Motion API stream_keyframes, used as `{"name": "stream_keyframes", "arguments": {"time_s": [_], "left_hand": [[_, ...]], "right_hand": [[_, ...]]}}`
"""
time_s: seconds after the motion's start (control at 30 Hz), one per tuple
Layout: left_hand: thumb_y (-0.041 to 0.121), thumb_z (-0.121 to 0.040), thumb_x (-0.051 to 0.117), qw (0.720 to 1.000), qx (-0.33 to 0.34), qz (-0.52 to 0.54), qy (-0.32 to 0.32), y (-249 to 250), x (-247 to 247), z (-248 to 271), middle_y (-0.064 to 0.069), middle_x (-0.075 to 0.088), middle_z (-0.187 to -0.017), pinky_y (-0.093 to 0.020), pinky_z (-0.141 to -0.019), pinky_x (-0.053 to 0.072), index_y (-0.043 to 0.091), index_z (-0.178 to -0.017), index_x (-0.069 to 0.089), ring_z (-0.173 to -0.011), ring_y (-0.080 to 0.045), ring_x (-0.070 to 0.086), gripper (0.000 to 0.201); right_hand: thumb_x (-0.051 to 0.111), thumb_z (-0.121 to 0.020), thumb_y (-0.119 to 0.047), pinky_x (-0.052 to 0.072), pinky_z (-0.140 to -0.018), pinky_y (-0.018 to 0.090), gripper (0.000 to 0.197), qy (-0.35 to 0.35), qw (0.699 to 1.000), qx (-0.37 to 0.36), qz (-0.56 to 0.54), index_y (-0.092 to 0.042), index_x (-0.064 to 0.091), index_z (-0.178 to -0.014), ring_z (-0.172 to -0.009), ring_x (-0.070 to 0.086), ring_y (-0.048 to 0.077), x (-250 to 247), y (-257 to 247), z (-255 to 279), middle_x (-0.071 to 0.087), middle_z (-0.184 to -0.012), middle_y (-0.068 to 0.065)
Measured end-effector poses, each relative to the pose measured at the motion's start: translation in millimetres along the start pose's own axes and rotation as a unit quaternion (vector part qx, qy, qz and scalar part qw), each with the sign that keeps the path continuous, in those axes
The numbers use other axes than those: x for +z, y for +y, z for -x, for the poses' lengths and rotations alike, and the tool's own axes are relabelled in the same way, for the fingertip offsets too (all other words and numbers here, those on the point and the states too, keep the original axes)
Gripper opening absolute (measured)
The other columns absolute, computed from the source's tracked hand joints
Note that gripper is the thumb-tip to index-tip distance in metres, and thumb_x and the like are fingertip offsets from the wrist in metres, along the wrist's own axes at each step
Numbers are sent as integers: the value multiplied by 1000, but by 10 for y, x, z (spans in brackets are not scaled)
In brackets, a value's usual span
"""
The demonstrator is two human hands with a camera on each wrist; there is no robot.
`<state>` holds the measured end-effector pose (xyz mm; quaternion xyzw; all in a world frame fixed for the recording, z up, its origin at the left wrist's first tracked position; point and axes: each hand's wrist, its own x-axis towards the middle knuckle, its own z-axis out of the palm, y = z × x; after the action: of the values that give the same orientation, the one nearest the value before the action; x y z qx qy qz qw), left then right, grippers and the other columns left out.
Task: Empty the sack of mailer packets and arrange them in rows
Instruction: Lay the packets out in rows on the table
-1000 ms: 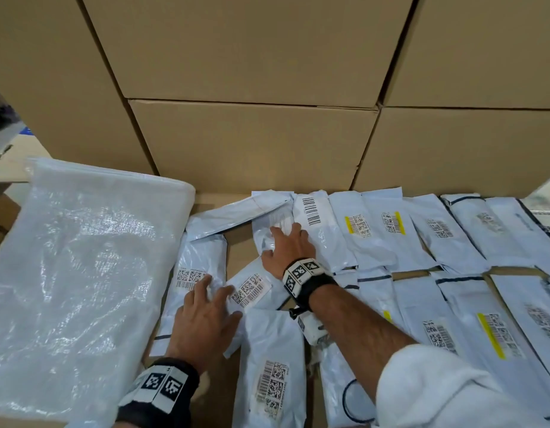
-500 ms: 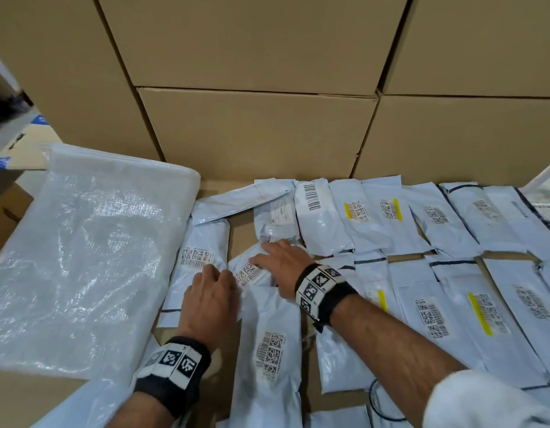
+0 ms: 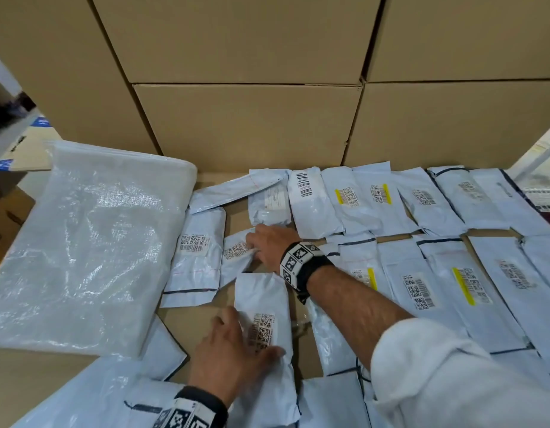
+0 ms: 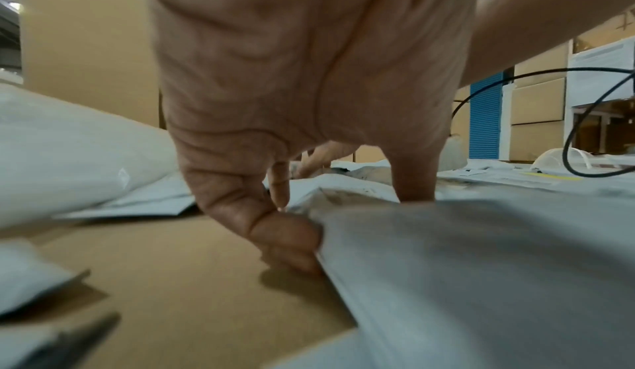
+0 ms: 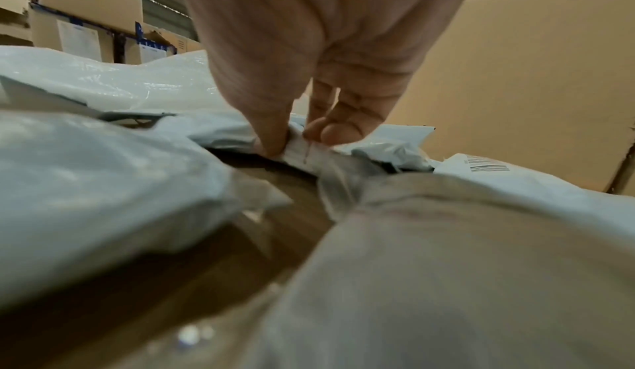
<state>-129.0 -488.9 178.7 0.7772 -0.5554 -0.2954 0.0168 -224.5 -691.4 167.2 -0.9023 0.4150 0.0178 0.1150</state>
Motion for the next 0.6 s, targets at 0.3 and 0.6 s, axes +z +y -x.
{"name": "stream_keyframes", "arguments": {"time_s": [0.3, 0.6], "left_hand": [[73, -65, 71, 990, 14, 120, 72, -22, 116, -101, 0, 50, -122, -32, -84, 49, 26, -125, 33, -105, -21, 59, 85], [64, -75, 70, 985, 22, 143, 94, 50, 73, -349, -1, 54, -86, -32, -68, 52, 19, -94, 49, -83, -25, 62, 53]], "right_hand": [[70, -85, -31, 48, -71, 30, 7, 104, 983, 6, -154, -26, 67, -84, -83, 62, 17, -343, -184, 64, 66, -87, -7], [79, -82, -22, 47, -65, 27, 4, 97, 973, -26, -210, -21, 75, -81, -73, 58, 9, -618, -106, 219, 68, -80, -8]]}}
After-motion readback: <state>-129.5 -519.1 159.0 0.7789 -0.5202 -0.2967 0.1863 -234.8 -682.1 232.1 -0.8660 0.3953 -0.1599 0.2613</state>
